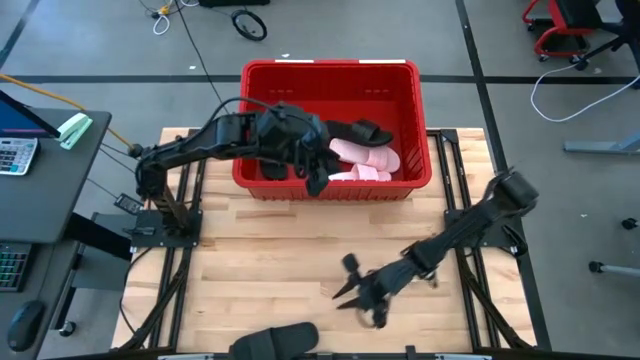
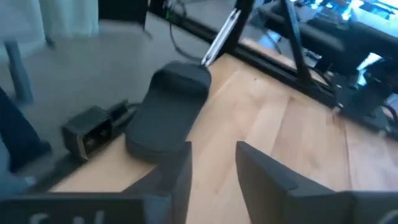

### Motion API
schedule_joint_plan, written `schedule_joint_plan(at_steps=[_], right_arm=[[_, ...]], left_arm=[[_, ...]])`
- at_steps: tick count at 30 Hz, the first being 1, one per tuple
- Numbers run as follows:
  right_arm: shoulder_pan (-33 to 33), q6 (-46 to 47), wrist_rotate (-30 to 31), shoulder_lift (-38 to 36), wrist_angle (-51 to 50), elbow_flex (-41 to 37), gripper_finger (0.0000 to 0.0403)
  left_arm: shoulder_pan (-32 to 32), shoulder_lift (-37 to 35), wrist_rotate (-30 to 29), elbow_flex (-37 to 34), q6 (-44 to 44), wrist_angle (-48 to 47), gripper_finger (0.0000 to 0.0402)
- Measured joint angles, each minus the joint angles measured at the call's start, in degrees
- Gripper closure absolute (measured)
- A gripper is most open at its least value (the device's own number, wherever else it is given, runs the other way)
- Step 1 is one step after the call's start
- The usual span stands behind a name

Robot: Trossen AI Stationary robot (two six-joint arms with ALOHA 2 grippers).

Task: Pick and place slides into bin
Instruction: Put the black slide into the red bin

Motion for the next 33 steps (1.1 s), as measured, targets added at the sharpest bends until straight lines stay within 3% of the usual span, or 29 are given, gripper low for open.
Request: schedule_joint_plan(at_steps=[7, 11, 17, 27, 33], right_arm=[[-0.6, -11.4, -1.5, 14.4, -8.7, 19.1, 0.0231], [-2.0, -14.6, -6.1, 19.1, -10.2, 27.1, 0.0224], [-4.9, -11.4, -17.1, 27.2, -11.2, 36.4, 0.0225], [-7.9, -12.9, -19.0, 40.8, -11.6, 49.3, 0.0226], [-8.1, -12.1, -19.1, 45.1, -11.5, 54.5, 0.0226]], left_arm=[[-0.5, 0.0, 0.0, 0.0, -1.0, 1.0, 0.0227], [1.2, 0.0, 0.0, 0.0, -2.1, 1.8, 0.0225], [3.4, 0.0, 0.0, 0.0, -6.0, 1.2, 0.0221], [4.0, 0.0, 0.0, 0.0, -10.2, -0.5, 0.0221], [3.5, 0.0, 0.1, 0.0, -11.9, -1.3, 0.0219]])
